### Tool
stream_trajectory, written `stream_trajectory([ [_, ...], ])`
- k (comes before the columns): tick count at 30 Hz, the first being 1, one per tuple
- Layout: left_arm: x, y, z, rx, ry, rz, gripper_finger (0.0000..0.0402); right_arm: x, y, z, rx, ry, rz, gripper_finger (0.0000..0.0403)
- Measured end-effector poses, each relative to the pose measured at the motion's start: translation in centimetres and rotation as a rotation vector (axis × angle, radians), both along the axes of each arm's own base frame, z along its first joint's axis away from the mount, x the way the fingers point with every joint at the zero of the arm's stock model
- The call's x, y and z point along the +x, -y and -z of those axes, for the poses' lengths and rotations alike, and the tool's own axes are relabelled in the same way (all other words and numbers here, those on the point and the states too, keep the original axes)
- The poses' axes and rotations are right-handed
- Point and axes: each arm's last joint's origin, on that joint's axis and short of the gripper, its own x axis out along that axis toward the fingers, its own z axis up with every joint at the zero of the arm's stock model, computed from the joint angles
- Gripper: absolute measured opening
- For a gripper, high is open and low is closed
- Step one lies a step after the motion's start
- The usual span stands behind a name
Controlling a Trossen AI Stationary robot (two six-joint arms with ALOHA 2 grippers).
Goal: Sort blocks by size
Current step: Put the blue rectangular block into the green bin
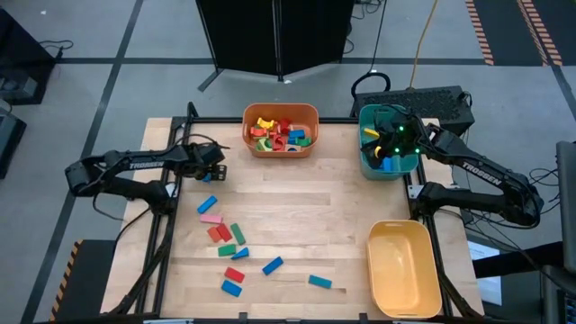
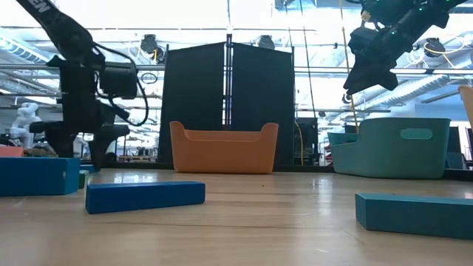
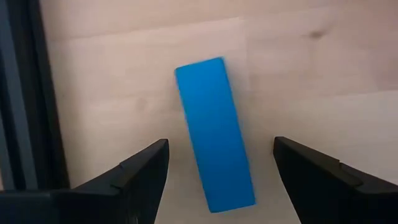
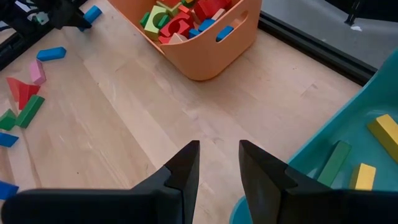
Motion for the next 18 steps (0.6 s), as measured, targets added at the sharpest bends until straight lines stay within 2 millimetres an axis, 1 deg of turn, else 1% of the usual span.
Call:
stream_trajectory([
  [4,-0.2,0.1,0.4,0.003,-0.005,0.0,0.0285,0.0,0.0,0.0,0.008,0.004,0.008,0.01],
  [7,-0.1,0.1,0.7,0.017,0.02,0.002,0.0271,0.0,0.0,0.0,0.01,0.006,0.01,0.01],
  [11,-0.2,0.1,1.0,0.029,0.034,0.008,0.0234,0.0,0.0,-0.1,0.006,0.011,0.01,0.01],
  [18,-0.2,0.3,1.2,0.035,0.037,0.014,0.0151,0.2,0.1,-0.2,-0.006,0.026,0.008,0.01],
])
